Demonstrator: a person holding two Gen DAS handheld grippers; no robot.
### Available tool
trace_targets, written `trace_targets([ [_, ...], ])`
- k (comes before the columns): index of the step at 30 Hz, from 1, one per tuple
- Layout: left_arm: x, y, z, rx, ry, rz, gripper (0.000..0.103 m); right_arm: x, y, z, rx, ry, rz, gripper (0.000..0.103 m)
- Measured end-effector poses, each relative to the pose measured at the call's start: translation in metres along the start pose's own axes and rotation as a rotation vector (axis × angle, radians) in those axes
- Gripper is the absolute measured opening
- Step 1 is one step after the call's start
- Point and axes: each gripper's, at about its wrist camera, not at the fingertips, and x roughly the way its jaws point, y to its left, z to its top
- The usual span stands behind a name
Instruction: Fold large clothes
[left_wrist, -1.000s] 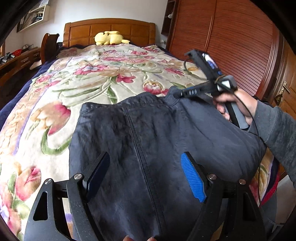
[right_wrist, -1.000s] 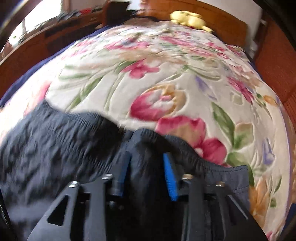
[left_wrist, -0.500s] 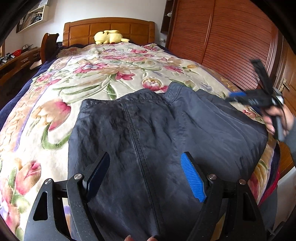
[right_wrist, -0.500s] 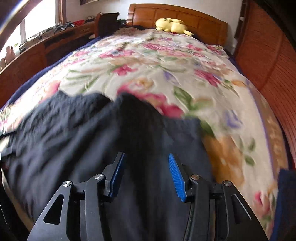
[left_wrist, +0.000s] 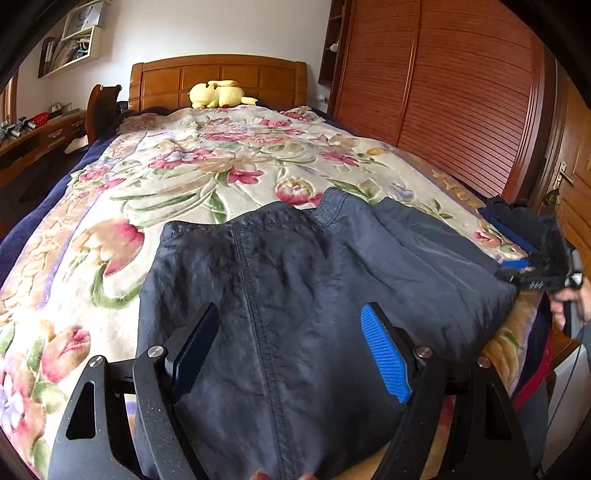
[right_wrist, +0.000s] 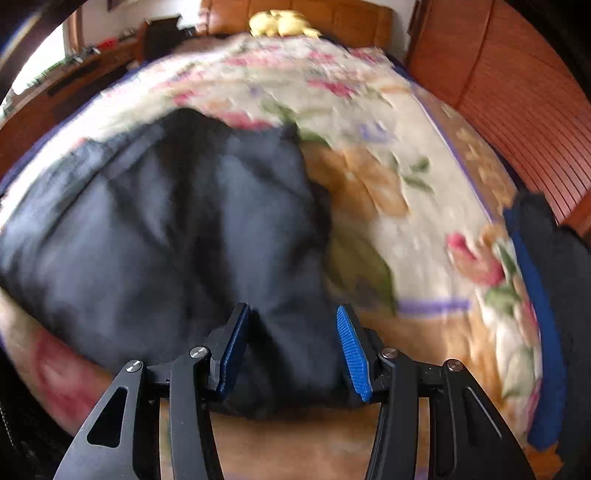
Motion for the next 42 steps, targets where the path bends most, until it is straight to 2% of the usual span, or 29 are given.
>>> trace_targets([
  [2,-0.005,-0.008,0.000,0.012,-0.003,-0.004,0.080,0.020,-0.007,-0.013,0.014,0.049,0.003,0.050],
  [5,-0.011,-0.017,-0.001,0.028,-0.004,-0.006,0.080,0.017,-0.017,-0.017,0.091,0.027,0.053,0.051],
  [10,-0.013,-0.031,-0.005,0.042,0.010,-0.023,0.080,0.005,-0.018,-0.020,0.104,0.005,0.008,0.068],
  [12,-0.011,-0.037,-0.008,0.050,0.021,-0.023,0.080,0.000,-0.024,-0.024,0.152,-0.021,0.027,0.073],
  [15,-0.006,-0.045,-0.012,0.064,0.042,-0.031,0.080,-0.006,-0.028,-0.029,0.182,-0.051,0.049,0.076],
  [22,0.008,-0.059,-0.016,0.081,0.084,-0.054,0.080,0.001,-0.023,-0.029,0.188,-0.038,0.052,0.077],
  [32,0.025,-0.068,-0.025,0.090,0.127,-0.067,0.080,0.020,-0.029,-0.035,0.237,-0.027,0.099,0.077],
  [42,0.031,-0.088,-0.006,0.078,0.105,-0.124,0.080,0.024,-0.028,-0.040,0.260,-0.046,0.111,0.078],
])
